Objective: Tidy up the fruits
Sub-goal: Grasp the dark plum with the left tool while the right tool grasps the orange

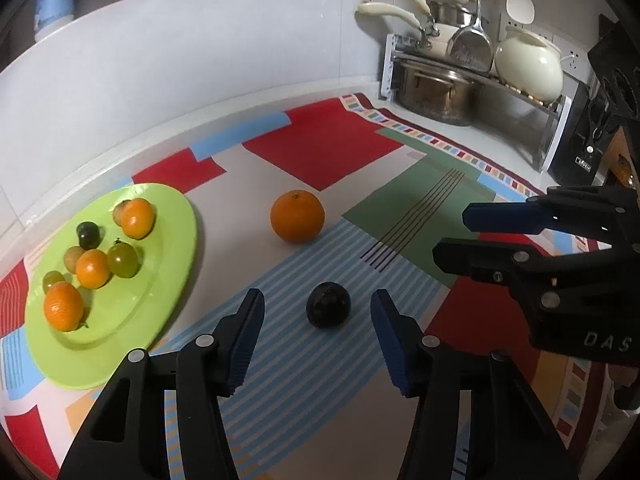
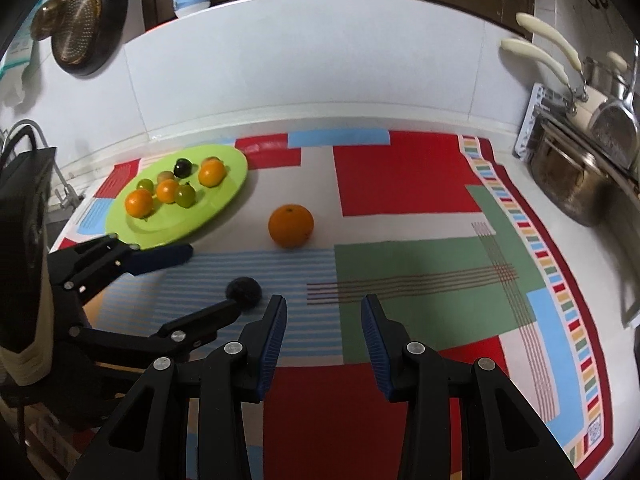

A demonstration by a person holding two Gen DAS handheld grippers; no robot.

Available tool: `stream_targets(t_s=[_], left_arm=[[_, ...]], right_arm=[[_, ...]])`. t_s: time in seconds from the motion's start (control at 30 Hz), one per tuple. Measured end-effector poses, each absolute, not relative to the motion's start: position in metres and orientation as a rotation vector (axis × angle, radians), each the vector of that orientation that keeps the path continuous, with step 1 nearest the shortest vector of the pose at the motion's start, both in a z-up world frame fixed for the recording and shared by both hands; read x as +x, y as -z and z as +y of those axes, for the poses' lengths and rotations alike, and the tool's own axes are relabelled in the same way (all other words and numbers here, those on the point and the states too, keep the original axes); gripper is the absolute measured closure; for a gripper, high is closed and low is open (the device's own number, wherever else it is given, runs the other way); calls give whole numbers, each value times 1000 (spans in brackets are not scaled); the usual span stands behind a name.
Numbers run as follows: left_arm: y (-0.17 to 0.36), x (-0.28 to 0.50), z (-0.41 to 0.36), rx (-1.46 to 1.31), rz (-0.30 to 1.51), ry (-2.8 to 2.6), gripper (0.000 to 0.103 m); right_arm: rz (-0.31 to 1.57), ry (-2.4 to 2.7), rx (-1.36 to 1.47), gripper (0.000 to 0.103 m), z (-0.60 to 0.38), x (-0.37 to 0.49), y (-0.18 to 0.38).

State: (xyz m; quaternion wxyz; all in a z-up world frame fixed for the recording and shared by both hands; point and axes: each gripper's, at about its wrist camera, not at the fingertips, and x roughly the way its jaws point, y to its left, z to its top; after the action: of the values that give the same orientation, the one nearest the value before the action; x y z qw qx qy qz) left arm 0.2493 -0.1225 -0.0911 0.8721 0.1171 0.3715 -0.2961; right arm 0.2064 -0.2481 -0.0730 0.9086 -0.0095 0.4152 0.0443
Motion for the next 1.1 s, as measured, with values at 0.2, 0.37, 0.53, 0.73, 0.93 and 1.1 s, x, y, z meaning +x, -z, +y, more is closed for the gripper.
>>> stream_targets(t_s=[0.2, 0.37, 0.53, 0.73, 0.93, 1.1], left_arm=[[102, 258, -131, 263, 819, 624, 61], [105, 260, -133, 252, 844, 643, 76], [103, 261, -129, 218, 856, 648, 76], [89, 267, -117, 188, 848, 600, 76], [79, 278, -102, 186, 824, 522, 76], [77, 288, -91, 164, 833, 476, 76]], right_arm=[[886, -84, -1, 63, -252, 211, 84], [895, -86, 8, 63, -254, 214, 88], [900, -96, 11, 63, -253, 217, 90], [890, -121, 10, 63, -249, 223, 89], [867, -152, 3, 63, -241, 240, 87], [867, -188, -3, 63, -232, 260, 90]])
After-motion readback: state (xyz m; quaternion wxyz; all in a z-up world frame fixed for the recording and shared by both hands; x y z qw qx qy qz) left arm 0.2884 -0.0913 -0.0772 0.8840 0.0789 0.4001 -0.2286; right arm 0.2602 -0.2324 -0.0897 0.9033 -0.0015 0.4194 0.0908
